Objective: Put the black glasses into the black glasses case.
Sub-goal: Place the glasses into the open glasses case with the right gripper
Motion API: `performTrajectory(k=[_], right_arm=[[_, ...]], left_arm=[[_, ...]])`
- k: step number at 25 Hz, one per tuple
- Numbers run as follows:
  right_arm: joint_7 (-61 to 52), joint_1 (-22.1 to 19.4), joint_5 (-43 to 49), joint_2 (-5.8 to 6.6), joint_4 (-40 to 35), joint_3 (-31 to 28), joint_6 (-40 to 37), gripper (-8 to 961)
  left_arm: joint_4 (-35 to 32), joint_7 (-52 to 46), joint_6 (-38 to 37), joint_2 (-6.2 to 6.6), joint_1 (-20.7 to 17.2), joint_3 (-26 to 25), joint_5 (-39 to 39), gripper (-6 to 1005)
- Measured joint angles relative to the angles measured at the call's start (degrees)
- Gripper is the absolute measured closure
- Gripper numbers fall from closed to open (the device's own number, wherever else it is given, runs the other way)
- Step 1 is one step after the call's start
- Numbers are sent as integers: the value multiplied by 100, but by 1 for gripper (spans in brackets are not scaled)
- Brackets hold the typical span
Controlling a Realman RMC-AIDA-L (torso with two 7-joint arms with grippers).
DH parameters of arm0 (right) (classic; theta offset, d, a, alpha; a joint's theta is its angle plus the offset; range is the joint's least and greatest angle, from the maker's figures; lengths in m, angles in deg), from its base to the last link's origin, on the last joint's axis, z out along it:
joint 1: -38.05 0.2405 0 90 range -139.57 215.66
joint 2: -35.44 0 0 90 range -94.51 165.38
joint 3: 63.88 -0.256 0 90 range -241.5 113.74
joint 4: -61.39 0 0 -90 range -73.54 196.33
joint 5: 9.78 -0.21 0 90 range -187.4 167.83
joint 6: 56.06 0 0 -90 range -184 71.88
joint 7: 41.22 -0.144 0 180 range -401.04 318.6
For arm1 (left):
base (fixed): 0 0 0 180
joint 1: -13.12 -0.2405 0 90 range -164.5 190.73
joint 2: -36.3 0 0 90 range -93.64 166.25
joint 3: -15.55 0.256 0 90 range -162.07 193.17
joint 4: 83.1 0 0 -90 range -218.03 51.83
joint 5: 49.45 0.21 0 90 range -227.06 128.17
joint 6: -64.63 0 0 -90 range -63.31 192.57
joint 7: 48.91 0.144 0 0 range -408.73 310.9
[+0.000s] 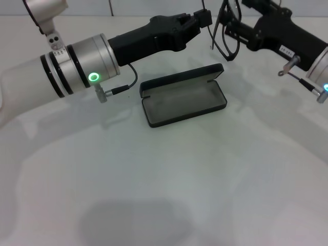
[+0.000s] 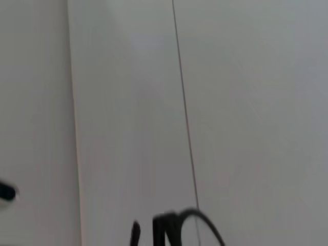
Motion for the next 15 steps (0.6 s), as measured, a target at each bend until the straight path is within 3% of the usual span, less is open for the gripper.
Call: performTrajectory(k=[6, 12, 15], right_arm=[[-677, -10, 719, 86, -172, 77, 104, 187], [-1478, -241, 1733, 288, -804, 32, 102, 188], [-1504, -399, 1961, 298, -1038, -134, 180, 188]], left_arm=[[-27, 0, -4, 1, -74, 0, 0, 943], [-34, 0, 14, 1, -80, 0, 0, 943], [-37, 0, 30, 4, -80, -6, 0, 943]])
